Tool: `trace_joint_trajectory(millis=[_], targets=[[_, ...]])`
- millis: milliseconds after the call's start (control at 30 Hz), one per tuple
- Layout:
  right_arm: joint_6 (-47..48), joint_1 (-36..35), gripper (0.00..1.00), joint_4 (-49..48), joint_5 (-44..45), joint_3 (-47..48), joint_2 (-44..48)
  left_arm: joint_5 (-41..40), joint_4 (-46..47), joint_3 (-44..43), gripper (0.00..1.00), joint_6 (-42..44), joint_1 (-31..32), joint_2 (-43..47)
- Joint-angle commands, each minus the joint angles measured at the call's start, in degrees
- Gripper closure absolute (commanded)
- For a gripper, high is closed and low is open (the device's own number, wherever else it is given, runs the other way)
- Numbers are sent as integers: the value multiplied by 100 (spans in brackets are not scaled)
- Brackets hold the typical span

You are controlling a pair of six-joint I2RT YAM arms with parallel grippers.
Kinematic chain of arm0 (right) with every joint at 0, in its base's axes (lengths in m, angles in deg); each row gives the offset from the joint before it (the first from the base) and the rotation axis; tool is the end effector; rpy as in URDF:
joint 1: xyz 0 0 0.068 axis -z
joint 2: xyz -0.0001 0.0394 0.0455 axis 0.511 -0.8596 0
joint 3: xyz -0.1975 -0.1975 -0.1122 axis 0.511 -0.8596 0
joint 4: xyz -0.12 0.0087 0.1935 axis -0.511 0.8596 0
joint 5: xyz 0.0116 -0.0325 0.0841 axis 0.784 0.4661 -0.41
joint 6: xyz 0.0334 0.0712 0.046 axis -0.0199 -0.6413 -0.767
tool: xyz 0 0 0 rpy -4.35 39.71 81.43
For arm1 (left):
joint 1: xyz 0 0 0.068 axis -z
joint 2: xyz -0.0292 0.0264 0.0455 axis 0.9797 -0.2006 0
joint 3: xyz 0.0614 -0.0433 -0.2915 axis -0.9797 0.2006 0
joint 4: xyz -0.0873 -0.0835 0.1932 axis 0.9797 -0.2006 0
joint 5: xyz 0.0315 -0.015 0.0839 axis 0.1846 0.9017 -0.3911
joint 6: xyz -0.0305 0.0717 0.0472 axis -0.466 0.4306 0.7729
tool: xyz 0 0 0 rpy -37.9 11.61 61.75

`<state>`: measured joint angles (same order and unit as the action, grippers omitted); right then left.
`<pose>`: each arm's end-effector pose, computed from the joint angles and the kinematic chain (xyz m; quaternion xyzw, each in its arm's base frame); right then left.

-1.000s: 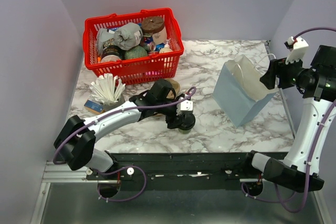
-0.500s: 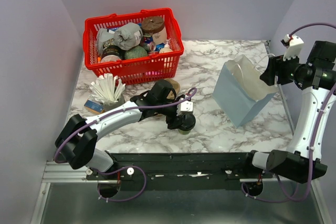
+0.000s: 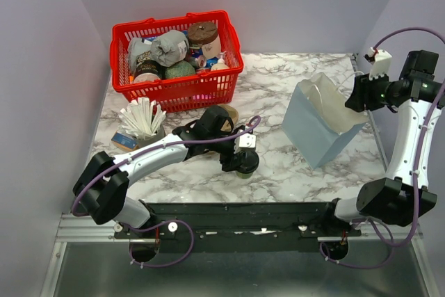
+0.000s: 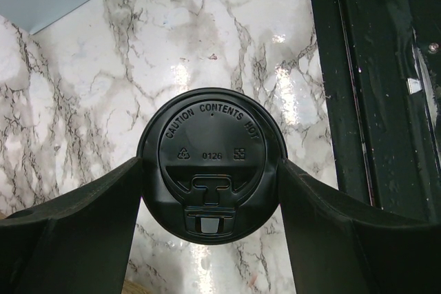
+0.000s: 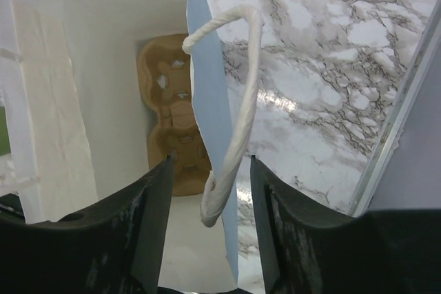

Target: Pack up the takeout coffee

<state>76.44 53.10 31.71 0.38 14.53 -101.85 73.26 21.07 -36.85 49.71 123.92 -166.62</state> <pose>0.2386 -0.0510 0.3946 -0.1592 0.9016 0.0991 0.3898 0.1694 -0.2477 0.2662 0.6367 0.5900 -0.3633 0.3383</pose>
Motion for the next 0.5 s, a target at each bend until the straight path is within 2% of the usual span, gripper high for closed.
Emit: trace_joint_trajectory(millis=[0, 100, 200, 233, 267, 300, 400, 433, 467], targets=[[325, -31, 47, 359, 381, -35, -74, 269, -129, -232, 43, 70, 12, 69], [439, -31, 62, 386, 618, -141, -83, 286, -208, -284, 45, 131, 21, 78], [527, -31, 83, 368, 663, -89, -118, 295, -366, -390, 48, 166, 12, 87], [545, -40, 95, 386, 619, -36, -161, 295, -401, -442, 49, 175, 12, 104], [536, -48, 99, 377, 567, 17, -162, 269, -445, -469, 49, 167, 12, 113], [519, -75, 99, 351, 514, 165, -162, 251, -454, -487, 49, 175, 21, 131], [527, -320, 99, 228, 250, 499, -144, 163, -550, -574, 62, 219, 12, 210], [545, -556, 99, 158, 206, 579, -118, 85, -603, -644, 75, 219, 3, 219], [571, -680, 99, 131, 162, 649, -109, 32, -717, -688, 84, 228, 3, 236]])
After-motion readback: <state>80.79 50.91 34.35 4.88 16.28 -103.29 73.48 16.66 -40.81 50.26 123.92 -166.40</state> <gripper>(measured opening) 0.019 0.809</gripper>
